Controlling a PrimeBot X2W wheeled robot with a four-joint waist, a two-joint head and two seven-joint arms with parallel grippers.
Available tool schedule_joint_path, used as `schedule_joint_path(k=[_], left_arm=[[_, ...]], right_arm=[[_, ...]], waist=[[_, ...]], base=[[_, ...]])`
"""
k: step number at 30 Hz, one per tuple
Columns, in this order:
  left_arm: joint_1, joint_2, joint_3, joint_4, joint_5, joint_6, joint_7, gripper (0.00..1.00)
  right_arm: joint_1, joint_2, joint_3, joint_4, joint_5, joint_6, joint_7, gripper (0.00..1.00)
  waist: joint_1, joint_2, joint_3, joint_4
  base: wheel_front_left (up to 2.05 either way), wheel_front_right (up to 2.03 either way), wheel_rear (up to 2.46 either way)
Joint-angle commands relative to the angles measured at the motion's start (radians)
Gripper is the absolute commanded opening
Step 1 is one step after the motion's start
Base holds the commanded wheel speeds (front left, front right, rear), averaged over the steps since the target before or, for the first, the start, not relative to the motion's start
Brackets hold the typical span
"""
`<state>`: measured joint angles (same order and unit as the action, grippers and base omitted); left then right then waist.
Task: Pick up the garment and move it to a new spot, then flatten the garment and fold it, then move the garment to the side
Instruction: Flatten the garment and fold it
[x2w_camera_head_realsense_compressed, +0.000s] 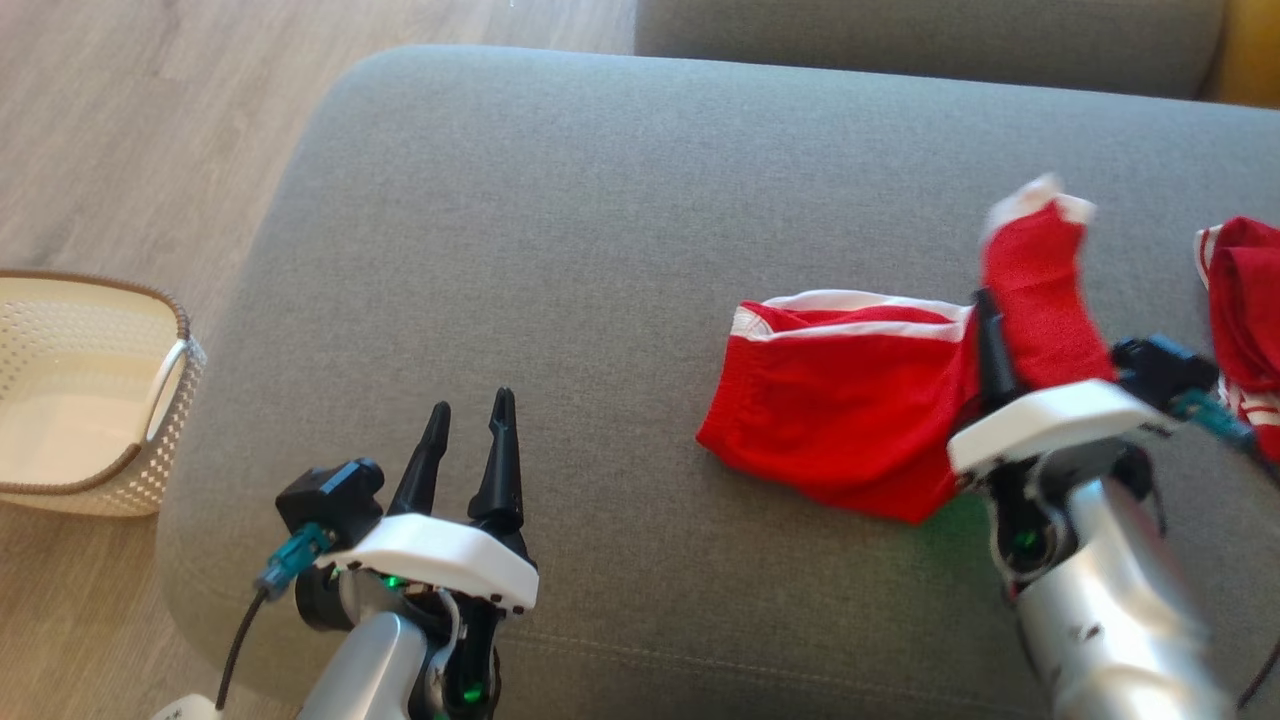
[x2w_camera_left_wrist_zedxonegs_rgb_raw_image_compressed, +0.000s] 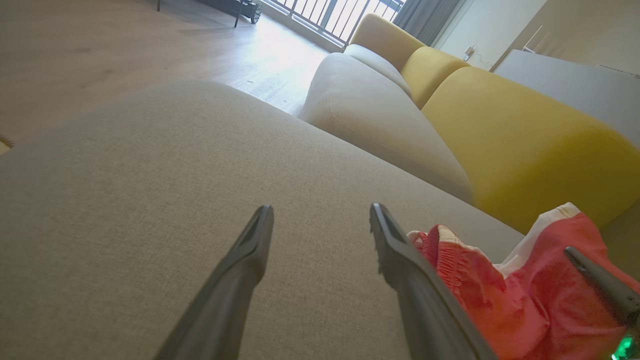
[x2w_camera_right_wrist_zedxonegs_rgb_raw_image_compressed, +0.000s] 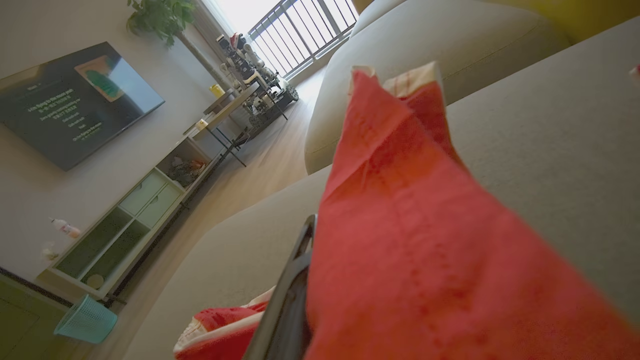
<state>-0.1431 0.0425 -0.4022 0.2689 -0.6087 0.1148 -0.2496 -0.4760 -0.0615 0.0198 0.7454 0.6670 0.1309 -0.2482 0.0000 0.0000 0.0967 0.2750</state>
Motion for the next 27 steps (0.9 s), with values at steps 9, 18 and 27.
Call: schedule_joint_path(k=[9,18,27], left_arm=[[-0.017,0.008,0.04,-0.019,0.002,0.001,-0.012,1.0],[-0.017,0.008,0.037,-0.017,0.0,0.003,-0.012,1.0],[-0.022,0.008,0.029,-0.016,-0.003,0.004,-0.012,1.0]], right_arm=[[0.117,0.011,0.205,-0.257,0.076,0.0,0.016,0.0],[0.139,0.011,0.262,-0.336,0.119,0.0,0.0,0.0],[0.131,0.011,0.337,-0.315,0.107,0.0,-0.005,0.0]], waist=[[0.0,0.0,-0.01,0.034],[0.0,0.0,-0.005,0.059],[0.0,0.0,0.008,0.081]], base=[[0.0,0.0,0.0],[0.0,0.0,0.0],[0.0,0.0,0.0]])
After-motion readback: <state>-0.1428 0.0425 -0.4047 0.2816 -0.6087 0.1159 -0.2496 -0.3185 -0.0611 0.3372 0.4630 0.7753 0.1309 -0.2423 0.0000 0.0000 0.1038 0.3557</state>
